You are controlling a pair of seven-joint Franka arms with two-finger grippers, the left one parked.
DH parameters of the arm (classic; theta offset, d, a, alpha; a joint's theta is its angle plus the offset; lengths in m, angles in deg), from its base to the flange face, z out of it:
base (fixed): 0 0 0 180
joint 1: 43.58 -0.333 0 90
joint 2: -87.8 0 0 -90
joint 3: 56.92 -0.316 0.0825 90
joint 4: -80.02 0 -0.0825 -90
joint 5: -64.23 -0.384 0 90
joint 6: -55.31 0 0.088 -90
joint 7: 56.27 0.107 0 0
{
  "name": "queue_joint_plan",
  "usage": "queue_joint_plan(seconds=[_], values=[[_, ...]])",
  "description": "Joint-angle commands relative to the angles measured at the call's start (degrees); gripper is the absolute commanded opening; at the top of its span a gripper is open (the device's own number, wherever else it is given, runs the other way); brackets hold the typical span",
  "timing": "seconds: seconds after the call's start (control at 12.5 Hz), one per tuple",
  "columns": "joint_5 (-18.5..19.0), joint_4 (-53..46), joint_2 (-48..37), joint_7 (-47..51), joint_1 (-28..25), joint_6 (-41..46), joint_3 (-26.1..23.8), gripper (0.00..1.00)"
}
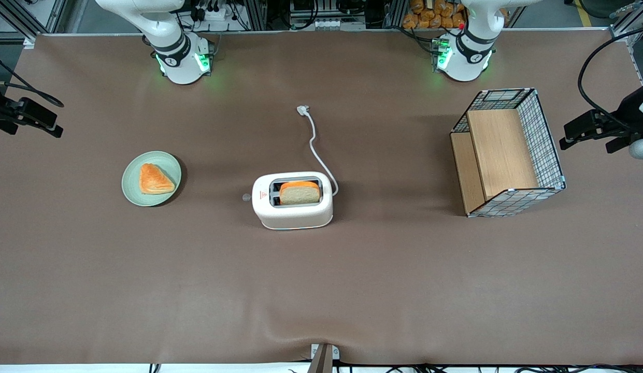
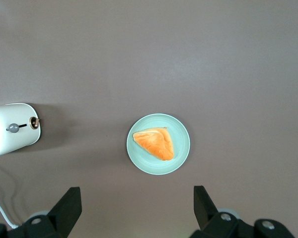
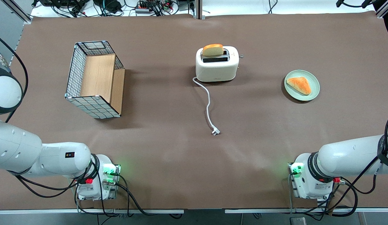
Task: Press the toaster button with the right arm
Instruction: 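Move the right gripper out over the green plate toward the toaster, then advance the right gripper to the lever on the white toaster's end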
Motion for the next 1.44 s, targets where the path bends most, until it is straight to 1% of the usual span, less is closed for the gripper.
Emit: queue_joint_plan(seconds=[0.0, 0.56, 0.72, 0.8, 1.04, 1.12, 1.2, 1.28, 1.36], values=[[0.1, -0.5, 0.4, -0.1, 0.1, 0.4, -0.2, 1.00], [-0.1, -0.4, 3.0, 0.0, -0.8, 2.5, -0.4, 1.00], [-0.7, -0.1, 4.2, -0.1, -1.3, 2.7, -0.5, 1.00], [-1.5, 0.0, 5.2, -0.1, -1.6, 2.8, -0.5, 1.00], [-5.8, 1.2, 7.9, -0.2, -2.2, 2.8, -0.5, 1.00], [-6.7, 2.1, 8.0, -0.2, -2.9, 2.6, -0.5, 0.88], [-7.3, 2.6, 9.0, -0.2, -3.8, 2.4, -0.5, 0.70], [-8.3, 3.1, 9.5, -0.2, -4.7, 2.3, -0.5, 0.50], [-10.9, 4.3, 10.3, -0.2, -5.0, 1.8, -0.5, 0.29]])
